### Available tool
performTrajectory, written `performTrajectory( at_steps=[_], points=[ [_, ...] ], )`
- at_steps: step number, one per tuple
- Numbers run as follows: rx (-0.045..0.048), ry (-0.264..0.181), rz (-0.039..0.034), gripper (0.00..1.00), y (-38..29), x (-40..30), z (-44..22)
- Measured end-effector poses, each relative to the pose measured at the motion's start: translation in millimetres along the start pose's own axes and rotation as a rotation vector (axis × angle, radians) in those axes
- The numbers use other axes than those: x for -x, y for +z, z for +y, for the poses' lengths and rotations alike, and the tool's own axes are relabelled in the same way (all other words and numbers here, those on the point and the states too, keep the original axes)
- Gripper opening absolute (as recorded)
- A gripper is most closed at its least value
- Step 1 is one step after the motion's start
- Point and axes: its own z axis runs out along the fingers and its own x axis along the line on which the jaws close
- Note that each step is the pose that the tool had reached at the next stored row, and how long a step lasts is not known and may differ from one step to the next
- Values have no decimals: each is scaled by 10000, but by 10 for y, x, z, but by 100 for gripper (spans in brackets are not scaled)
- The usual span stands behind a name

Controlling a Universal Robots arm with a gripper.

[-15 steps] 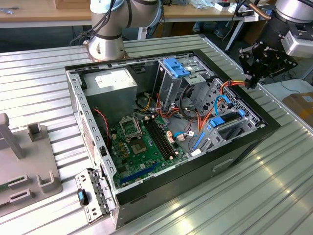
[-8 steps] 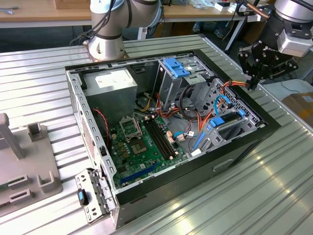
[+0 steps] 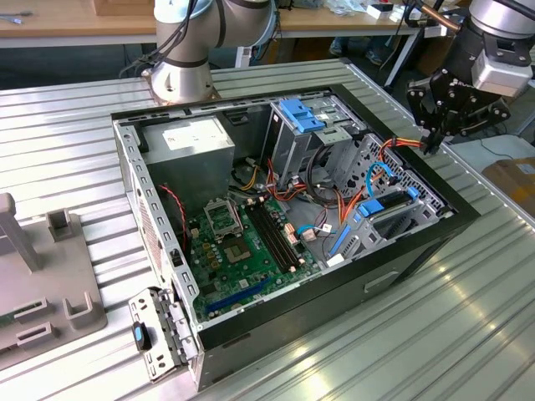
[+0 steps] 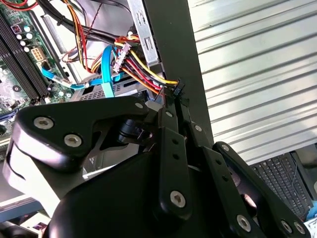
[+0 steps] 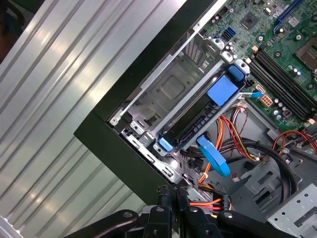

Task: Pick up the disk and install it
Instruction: 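Insert the first disk wire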

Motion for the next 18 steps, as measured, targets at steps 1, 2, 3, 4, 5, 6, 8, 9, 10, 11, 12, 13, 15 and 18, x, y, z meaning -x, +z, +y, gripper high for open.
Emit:
performTrajectory(
  at_steps=[1,2,3,4,5,6,8,9,10,11,12,13,15,18],
  points=[
    [4,28,3,16,0,0,0],
    [7,53,5,16,0,0,0],
    [12,93,8,16,0,0,0],
    [16,118,11,16,0,0,0],
    [18,138,13,16,0,0,0],
    [22,164,15,16,0,0,0],
    [30,228,21,16,0,0,0],
    [33,236,21,16,0,0,0],
    [37,235,16,16,0,0,-1],
    [50,235,6,16,0,0,-2],
    [68,234,-9,16,-1,-1,-3],
    [103,238,-40,16,1,-2,-3],
    [152,244,-76,16,1,-3,-4],
    [240,265,-141,16,2,-5,-6]
  ],
)
